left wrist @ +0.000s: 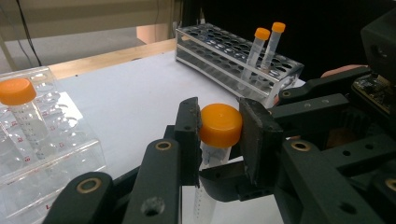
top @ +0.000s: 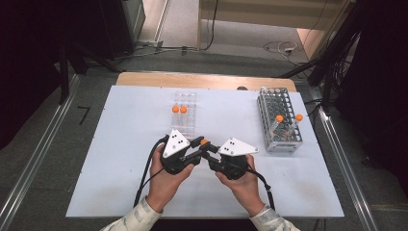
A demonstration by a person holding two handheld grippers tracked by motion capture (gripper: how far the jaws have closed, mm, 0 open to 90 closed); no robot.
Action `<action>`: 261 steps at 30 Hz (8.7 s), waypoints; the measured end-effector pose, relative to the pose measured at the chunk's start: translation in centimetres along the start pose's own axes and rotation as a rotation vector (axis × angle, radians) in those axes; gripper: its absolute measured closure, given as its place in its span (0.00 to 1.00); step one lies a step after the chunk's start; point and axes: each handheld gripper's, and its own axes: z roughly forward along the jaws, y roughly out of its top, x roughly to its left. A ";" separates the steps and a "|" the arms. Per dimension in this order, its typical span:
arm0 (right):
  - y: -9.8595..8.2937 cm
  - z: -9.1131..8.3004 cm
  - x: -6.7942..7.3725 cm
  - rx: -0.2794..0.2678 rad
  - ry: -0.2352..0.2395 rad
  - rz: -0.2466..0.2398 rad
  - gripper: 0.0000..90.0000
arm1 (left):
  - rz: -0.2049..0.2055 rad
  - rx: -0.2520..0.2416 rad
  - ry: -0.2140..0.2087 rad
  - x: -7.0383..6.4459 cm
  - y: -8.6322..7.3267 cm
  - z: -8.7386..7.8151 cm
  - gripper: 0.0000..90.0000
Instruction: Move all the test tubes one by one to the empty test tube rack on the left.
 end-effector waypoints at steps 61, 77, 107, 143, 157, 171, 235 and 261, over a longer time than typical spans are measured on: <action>-2.0 -2.2 -3.5 0.042 -0.039 0.094 0.30 | -0.085 -0.076 0.231 7.6 5.3 3.2 0.78; -2.0 -2.3 -3.4 0.044 -0.039 0.089 0.30 | -0.065 -0.035 0.256 7.5 3.5 4.2 0.78; -2.1 -2.3 -3.4 0.048 -0.043 0.086 0.31 | -0.087 -0.034 0.199 6.4 2.6 3.0 0.63; -3.3 -9.1 -12.5 -0.045 -0.406 0.200 0.31 | -0.160 -0.019 0.152 5.3 -0.2 -1.6 0.22; -4.5 -8.2 -15.5 -0.021 -0.519 0.252 0.46 | -0.160 -0.017 0.155 5.3 -0.3 -1.5 0.22; -5.2 -6.3 -17.2 0.001 -0.553 0.267 0.65 | -0.163 -0.017 0.149 5.4 -0.3 -1.5 0.22; -0.8 -8.9 -13.3 -0.147 -0.452 0.176 0.79 | -0.165 -0.007 0.154 5.5 -0.5 -1.5 0.22; -0.9 -7.2 -11.1 -0.108 -0.382 0.136 0.79 | -0.162 -0.004 0.152 5.4 -0.6 -1.5 0.22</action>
